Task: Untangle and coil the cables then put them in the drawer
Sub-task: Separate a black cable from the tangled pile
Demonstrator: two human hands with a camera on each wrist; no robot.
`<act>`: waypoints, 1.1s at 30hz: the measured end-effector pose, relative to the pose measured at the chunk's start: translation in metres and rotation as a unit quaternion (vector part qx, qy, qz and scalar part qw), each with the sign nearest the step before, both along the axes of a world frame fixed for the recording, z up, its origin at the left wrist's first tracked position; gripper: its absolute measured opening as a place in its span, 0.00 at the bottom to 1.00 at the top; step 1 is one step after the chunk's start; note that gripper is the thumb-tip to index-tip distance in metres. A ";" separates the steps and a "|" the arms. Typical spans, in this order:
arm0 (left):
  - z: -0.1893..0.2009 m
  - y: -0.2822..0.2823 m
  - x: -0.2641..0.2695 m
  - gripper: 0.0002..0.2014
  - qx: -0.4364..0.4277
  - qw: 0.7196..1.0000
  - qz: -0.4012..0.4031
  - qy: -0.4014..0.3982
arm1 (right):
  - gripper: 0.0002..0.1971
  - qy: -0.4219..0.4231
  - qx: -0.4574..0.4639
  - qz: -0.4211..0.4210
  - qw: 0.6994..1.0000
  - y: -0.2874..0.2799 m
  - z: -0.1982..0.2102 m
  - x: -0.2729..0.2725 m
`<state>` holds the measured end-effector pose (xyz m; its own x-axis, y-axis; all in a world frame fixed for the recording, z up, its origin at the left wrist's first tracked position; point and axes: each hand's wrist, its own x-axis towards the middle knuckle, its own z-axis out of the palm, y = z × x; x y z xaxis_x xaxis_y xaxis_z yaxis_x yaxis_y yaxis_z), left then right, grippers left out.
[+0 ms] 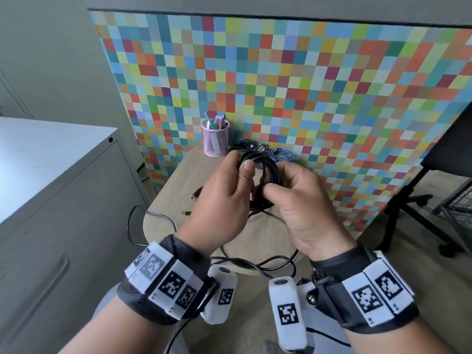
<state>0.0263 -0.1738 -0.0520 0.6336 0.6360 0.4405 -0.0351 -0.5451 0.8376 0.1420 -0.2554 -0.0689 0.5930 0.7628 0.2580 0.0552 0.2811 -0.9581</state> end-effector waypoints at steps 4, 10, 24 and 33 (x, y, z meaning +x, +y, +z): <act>0.003 -0.003 -0.003 0.20 -0.005 1.000 -0.026 0.003 | 0.08 -0.087 0.028 -0.063 0.994 0.001 0.000 -0.001; 0.001 0.006 -0.002 0.30 -0.105 0.993 -0.048 -0.027 | 0.26 -0.111 0.059 -0.064 0.990 -0.002 0.005 0.005; -0.007 0.023 -0.004 0.15 -0.032 0.999 0.035 -0.010 | 0.16 0.020 0.067 0.151 0.986 -0.023 0.011 0.008; 0.004 0.021 -0.007 0.15 -0.154 0.976 -0.048 -0.147 | 0.07 -0.171 0.009 -0.062 0.983 -0.026 0.003 0.047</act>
